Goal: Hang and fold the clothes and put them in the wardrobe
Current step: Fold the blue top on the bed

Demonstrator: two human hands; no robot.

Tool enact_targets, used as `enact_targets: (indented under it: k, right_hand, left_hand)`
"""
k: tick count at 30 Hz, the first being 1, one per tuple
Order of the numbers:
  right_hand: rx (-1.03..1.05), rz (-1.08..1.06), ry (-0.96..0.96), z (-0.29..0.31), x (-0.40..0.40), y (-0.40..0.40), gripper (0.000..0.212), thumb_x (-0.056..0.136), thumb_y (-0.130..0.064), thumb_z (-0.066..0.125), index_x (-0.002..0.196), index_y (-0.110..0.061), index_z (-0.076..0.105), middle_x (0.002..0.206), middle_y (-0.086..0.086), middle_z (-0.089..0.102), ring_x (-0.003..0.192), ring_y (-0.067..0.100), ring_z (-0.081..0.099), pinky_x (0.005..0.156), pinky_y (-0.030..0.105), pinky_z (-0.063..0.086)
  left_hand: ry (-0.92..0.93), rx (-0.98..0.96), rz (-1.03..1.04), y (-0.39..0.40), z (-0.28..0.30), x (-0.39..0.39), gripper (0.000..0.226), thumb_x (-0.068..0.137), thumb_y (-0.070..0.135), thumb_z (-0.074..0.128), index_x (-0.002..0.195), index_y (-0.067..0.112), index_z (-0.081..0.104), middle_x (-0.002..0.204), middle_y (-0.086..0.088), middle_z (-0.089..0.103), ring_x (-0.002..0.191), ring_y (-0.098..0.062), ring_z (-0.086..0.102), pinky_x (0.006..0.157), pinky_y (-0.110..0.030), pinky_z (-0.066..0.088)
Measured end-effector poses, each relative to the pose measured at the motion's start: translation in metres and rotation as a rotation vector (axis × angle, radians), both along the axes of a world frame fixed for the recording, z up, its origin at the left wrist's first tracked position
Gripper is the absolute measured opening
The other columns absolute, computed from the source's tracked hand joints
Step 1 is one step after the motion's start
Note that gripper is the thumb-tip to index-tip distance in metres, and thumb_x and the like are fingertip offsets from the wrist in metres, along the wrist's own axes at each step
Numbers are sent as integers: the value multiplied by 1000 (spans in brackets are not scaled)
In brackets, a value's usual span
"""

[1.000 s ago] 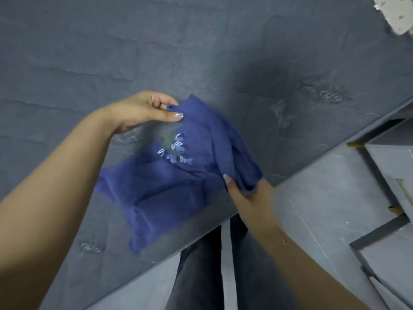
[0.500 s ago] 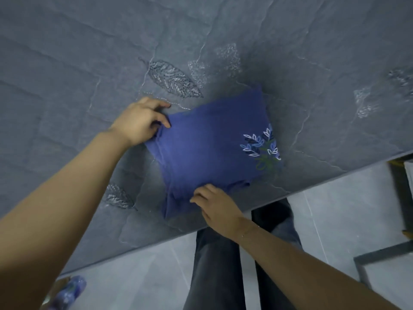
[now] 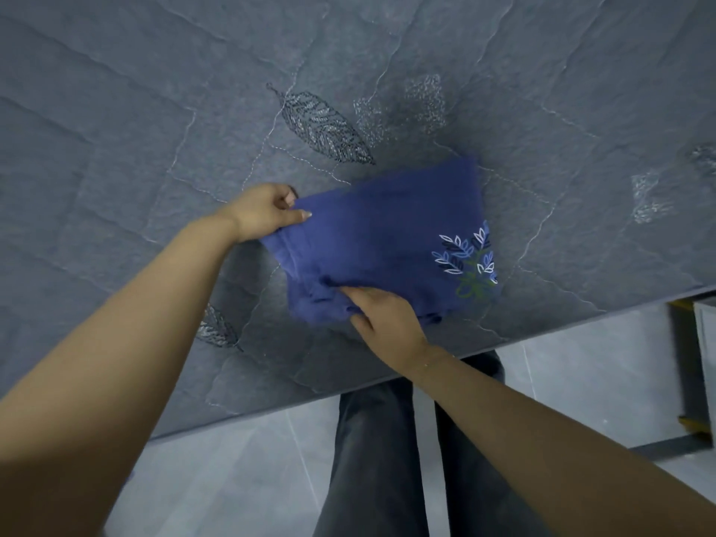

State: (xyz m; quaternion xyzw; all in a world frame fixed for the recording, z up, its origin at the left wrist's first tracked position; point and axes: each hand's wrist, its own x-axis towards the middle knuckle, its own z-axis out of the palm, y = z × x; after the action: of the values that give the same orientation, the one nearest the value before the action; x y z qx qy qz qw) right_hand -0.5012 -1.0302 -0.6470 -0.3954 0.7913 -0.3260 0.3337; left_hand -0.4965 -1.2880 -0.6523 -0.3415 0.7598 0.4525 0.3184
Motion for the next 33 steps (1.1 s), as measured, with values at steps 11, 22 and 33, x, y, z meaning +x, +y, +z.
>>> enact_targets:
  k: [11,22,33]
  right_hand:
    - [-154,-847,-1110,147,-124,39,20,82,-25,62,76,-21,81,84,3,76,74,15,73,57,24,56]
    - [177,-893,-772,-13,-204,57,26,98,-22,55,123,-14,51,106,4,60,101,18,56,85,26,45]
    - [81,-932,-507,-21,-126,77,33,91,-14,67,120,1,63,107,12,67,94,18,63,89,30,52]
  left_hand:
    - [70,668,799,30,134,-5,31,92,15,43,80,6,71,71,-7,72,61,-14,69,57,-19,55]
    - [-16,103,962,108,12,-20,15,94,8,59,88,19,49,77,1,51,70,-14,48,57,-16,41]
    - [135,10,1105,175,-10,54,8,90,5,66,95,5,59,72,-2,59,57,2,55,64,-10,45]
